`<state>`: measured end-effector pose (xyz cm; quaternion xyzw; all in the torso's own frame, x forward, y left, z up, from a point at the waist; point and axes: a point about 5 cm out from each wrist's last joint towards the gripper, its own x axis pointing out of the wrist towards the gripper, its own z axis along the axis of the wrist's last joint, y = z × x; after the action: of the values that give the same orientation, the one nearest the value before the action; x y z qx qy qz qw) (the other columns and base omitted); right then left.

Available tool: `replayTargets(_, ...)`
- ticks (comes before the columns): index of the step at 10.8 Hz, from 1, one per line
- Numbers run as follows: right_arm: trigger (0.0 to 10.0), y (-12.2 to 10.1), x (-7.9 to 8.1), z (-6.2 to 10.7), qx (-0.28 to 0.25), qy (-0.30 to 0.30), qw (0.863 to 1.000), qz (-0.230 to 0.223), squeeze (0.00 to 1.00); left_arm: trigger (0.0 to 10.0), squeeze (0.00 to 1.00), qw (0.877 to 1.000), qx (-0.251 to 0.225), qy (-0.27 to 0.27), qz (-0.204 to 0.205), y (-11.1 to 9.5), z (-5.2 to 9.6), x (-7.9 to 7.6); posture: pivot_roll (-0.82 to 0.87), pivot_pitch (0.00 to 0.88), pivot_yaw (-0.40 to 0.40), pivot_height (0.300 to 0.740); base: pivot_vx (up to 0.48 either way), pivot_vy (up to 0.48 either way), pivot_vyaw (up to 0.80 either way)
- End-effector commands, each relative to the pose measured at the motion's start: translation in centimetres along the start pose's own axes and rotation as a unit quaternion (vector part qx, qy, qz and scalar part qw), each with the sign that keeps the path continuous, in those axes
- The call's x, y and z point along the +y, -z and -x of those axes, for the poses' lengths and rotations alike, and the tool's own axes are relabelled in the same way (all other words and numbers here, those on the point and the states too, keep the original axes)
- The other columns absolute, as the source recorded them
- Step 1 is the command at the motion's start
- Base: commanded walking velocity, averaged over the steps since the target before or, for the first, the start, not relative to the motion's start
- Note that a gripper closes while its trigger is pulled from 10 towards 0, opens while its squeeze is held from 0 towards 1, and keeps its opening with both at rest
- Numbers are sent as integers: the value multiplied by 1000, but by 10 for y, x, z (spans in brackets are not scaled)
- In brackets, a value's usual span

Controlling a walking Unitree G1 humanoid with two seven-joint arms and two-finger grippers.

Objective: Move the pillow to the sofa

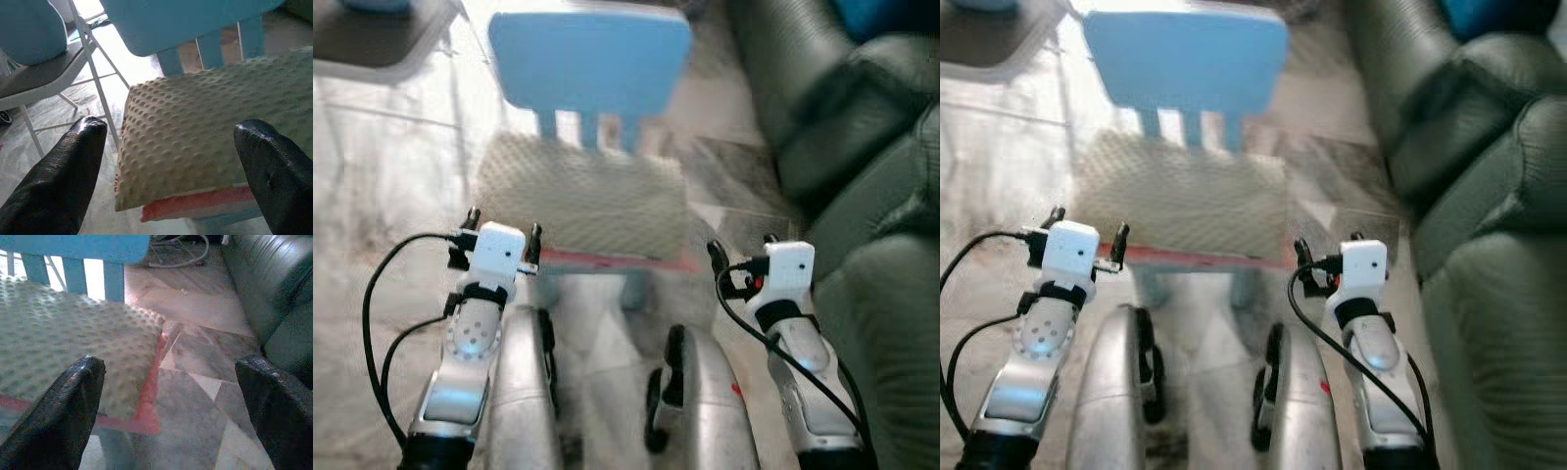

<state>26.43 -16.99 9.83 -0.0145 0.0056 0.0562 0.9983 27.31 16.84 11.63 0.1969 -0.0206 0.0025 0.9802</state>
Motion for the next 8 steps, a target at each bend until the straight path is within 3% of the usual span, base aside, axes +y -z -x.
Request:
replayTargets(1,10000,7,-2,4,13,0,1000,-1,0,10000,0,1000,9,-1,-4,3,3,-1,-16,308,-49,540,0,0,0)
replayTargets(5,10000,6,0,3,15,-9,1000,0,0,10000,0,1000,11,-11,-7,3,1,1,-19,316,-50,540,0,0,0)
replayTargets(8,10000,4,7,3,8,-37,999,9,0,10000,0,1000,17,-14,-13,3,1,2,-18,322,-50,540,0,0,619)
